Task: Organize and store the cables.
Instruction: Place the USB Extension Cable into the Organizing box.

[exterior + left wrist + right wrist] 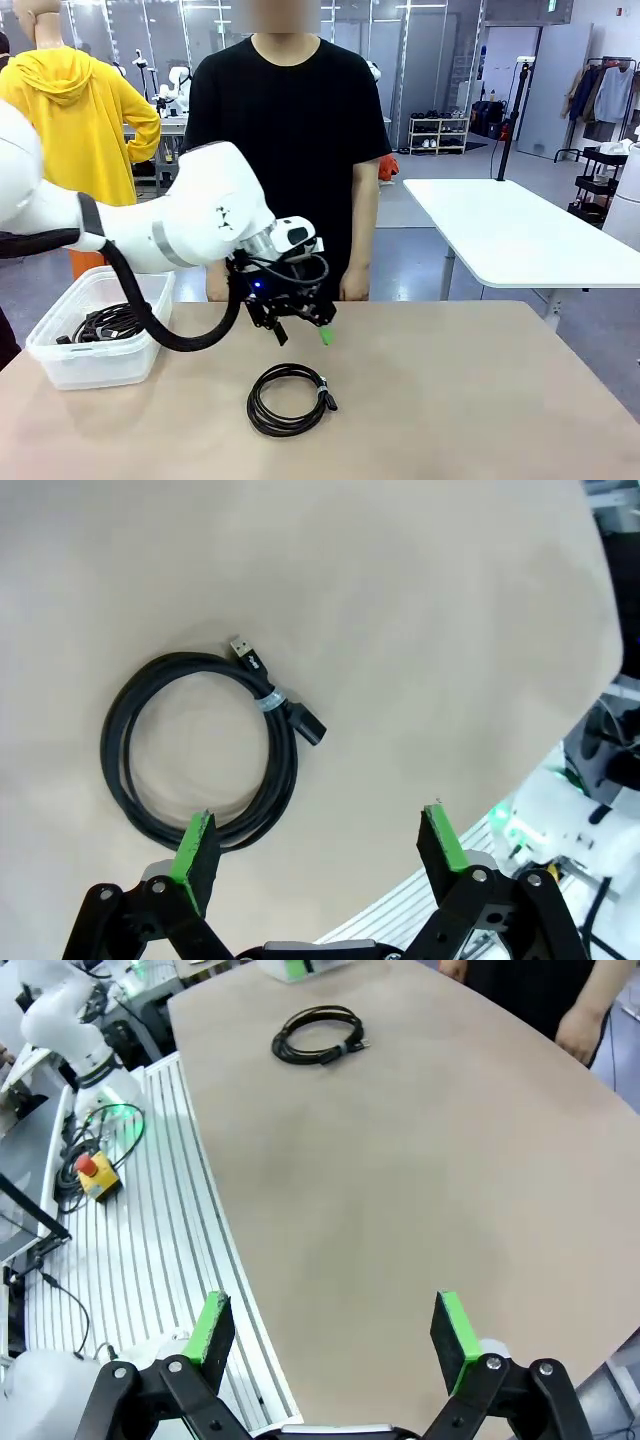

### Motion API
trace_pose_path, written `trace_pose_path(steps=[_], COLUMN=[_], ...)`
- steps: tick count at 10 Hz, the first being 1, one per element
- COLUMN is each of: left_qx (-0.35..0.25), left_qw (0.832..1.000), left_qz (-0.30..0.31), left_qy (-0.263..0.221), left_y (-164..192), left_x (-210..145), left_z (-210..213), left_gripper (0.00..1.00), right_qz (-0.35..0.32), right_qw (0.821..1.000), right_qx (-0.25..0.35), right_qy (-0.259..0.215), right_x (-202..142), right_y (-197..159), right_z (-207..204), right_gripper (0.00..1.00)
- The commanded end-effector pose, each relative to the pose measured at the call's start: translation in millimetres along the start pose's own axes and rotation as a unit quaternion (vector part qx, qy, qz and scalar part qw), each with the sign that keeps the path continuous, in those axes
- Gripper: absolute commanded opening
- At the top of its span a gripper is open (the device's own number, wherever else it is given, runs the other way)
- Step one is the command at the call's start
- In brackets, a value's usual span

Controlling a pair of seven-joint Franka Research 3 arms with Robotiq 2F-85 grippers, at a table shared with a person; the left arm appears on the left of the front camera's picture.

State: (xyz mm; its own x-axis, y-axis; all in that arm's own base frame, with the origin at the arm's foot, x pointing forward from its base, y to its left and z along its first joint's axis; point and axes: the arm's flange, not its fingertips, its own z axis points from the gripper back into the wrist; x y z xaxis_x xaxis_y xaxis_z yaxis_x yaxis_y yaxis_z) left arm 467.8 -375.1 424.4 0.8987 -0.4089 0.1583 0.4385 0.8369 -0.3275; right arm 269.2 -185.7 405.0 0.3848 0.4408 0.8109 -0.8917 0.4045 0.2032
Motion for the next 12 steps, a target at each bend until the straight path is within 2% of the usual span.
trace_pose_path(steps=[1, 3, 4, 5, 6, 9, 11, 12], left_qx=[0.027, 0.023, 0.02, 0.008, 0.016, 0.014, 0.097, 0.092], left_qw=[0.999, 0.998, 0.997, 0.997, 0.998, 0.998, 0.985, 0.985], left_qz=[0.019, 0.058, 0.074, 0.065, 0.052, 0.06, 0.141, 0.144], left_qy=[0.019, 0.017, 0.021, 0.032, 0.02, 0.024, 0.022, 0.015], left_y=[-12, -9, -8, -9, -5, -3, -9, -16], left_x=[20, 24, 24, 25, 18, 21, 25, 23], left_z=[-16, -32, -38, -47, -38, -45, -66, -74], left_gripper=[1.0, 1.0, 1.0, 1.0, 1.0, 1.0, 1.0, 1.0], right_qz=[0.031, 0.066, 0.024, 0.024, 0.024, 0.024, 0.024, 0.024], right_qw=[0.999, 0.997, 1.0, 1.0, 1.0, 1.0, 1.0, 1.0], right_qx=[0.002, 0.024, 0.001, 0.001, 0.001, 0.001, 0.001, 0.001], right_qy=[-0.022, -0.036, -0.019, -0.019, -0.019, -0.019, -0.019, -0.019], right_x=[-19, -20, -17, -17, -17, -17, -17, -17], right_y=[2, 4, 3, 3, 3, 3, 3, 3], right_z=[0, 4, 5, 5, 5, 5, 5, 5], right_gripper=[1.0, 1.0, 1.0, 1.0, 1.0, 1.0, 1.0, 1.0])
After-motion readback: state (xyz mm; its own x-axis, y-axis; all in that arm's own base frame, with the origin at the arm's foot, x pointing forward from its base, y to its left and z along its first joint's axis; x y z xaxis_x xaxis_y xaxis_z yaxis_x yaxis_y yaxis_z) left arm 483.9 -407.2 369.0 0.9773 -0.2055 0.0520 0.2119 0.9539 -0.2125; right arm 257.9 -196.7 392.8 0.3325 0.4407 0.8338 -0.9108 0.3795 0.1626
